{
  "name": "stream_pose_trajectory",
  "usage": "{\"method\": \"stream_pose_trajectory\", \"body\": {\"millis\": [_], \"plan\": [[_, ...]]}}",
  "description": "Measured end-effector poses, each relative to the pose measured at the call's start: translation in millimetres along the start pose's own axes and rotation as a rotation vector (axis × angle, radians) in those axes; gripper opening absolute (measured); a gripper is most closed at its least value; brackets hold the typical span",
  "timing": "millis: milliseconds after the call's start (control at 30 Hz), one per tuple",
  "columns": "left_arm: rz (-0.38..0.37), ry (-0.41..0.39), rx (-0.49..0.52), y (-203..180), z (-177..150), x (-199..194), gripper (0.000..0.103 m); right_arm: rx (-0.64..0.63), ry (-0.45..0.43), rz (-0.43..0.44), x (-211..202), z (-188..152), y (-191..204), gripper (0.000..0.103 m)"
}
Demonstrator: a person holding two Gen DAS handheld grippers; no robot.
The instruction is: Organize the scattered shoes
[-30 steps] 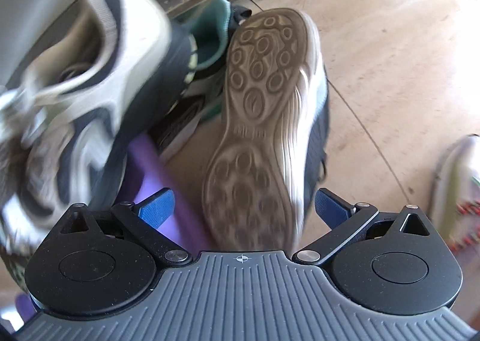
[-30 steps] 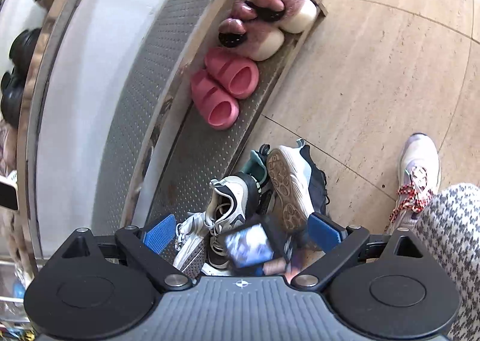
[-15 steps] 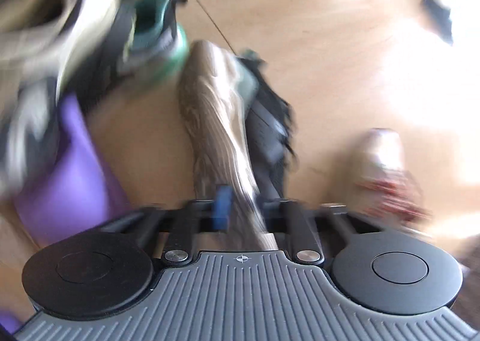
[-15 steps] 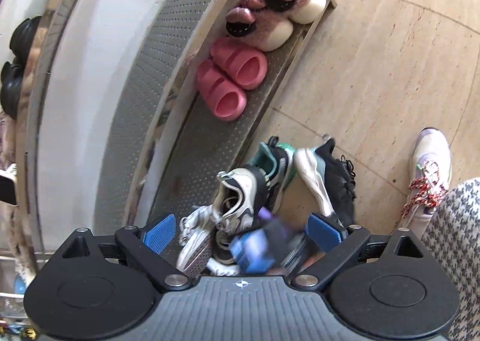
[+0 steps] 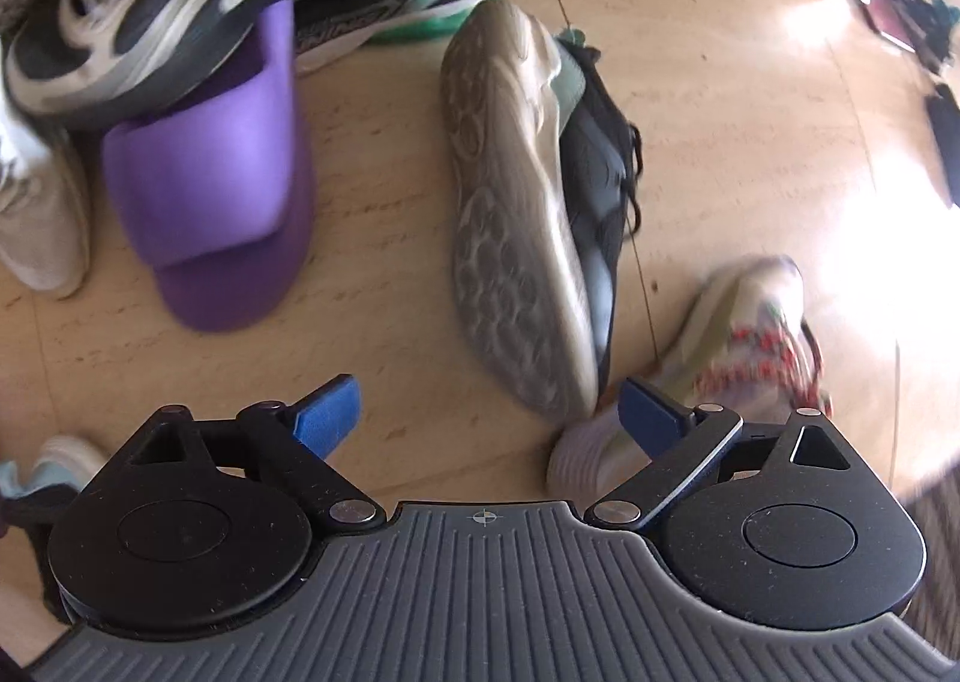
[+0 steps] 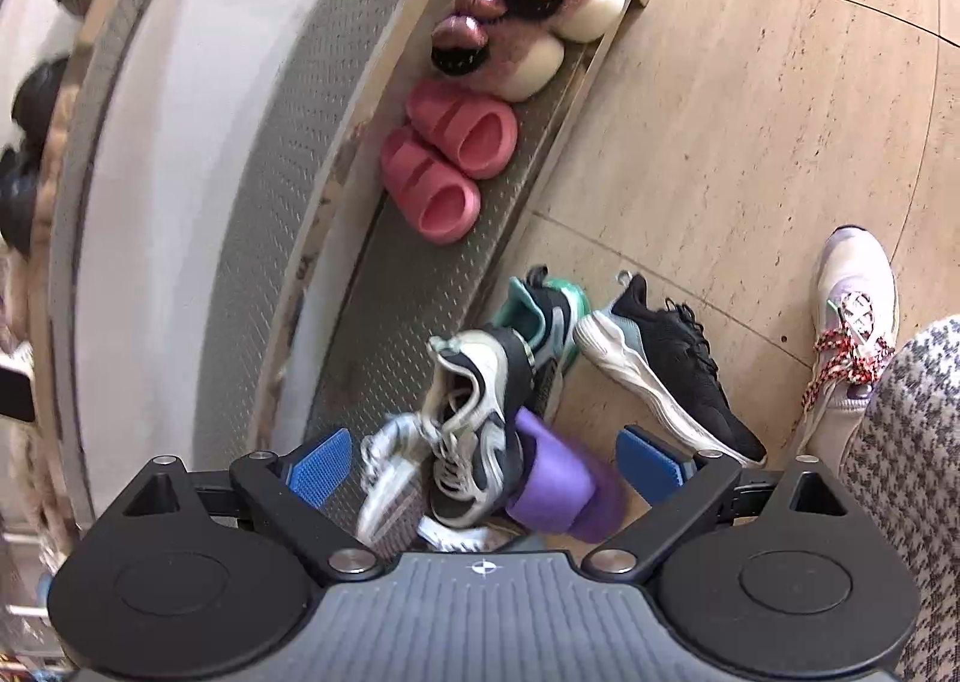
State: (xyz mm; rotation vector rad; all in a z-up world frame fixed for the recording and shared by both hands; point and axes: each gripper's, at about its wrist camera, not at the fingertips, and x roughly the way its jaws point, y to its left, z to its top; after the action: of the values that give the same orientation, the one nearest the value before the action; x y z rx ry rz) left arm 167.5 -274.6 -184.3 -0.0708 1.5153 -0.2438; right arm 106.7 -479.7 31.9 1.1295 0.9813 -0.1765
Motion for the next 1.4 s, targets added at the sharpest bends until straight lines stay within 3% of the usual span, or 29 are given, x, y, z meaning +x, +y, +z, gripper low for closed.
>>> {"method": "stream_pose_trajectory", "body": {"millis": [167,267,300,333,433,533,700,767,833,867,967,1000,1133,1167,1233,1300,1367,1400], "plan": [[0.108,-0.014,0.121,-36,26,31,0.096,-0.031,-0.040,0.004,-12,11,-1,0.097],[0.195,0.038,0.166,-51,37,66,0.095,-0.010,-0.015,0.013,-10,14,-4,0.097],[0.214,0.053,0.185,-52,39,75,0.092,0.000,-0.003,0.023,-9,15,-5,0.098],[0.229,0.065,0.200,-53,41,82,0.070,0.006,0.011,0.033,-7,15,-5,0.098],[0.177,0.047,0.186,-47,41,75,0.059,-0.048,0.050,0.035,-1,12,4,0.098],[0.056,0.038,0.132,-28,32,49,0.057,-0.090,0.083,0.036,5,8,10,0.098],[-0.191,0.040,-0.016,33,-36,-22,0.055,-0.114,0.086,0.011,13,1,18,0.098],[-0.232,0.077,-0.090,56,-68,-38,0.066,-0.150,0.066,-0.005,16,-4,25,0.098],[-0.165,0.191,-0.175,87,-102,-45,0.080,-0.195,0.067,-0.018,22,-11,31,0.099],[-0.129,0.242,-0.209,102,-118,-50,0.080,-0.214,0.072,-0.023,25,-14,33,0.099],[0.042,0.262,-0.130,138,-156,-91,0.087,-0.287,0.117,-0.060,43,-34,37,0.100],[0.105,0.239,-0.057,148,-168,-113,0.089,-0.308,0.135,-0.082,50,-43,38,0.100],[0.265,0.174,0.147,157,-201,-164,0.095,-0.456,0.276,-0.243,102,-104,32,0.099],[0.274,0.145,0.153,160,-205,-168,0.095,-0.476,0.290,-0.260,108,-110,32,0.099],[0.289,0.091,0.162,166,-215,-177,0.096,-0.578,0.369,-0.388,132,-146,19,0.096],[0.237,0.049,0.091,182,-238,-169,0.096,-0.594,0.411,-0.468,141,-169,4,0.094],[0.184,0.062,0.042,187,-244,-157,0.095,-0.532,0.428,-0.495,142,-189,-14,0.091],[0.163,0.117,0.038,189,-243,-142,0.093,-0.450,0.409,-0.485,138,-197,-28,0.091]]}}
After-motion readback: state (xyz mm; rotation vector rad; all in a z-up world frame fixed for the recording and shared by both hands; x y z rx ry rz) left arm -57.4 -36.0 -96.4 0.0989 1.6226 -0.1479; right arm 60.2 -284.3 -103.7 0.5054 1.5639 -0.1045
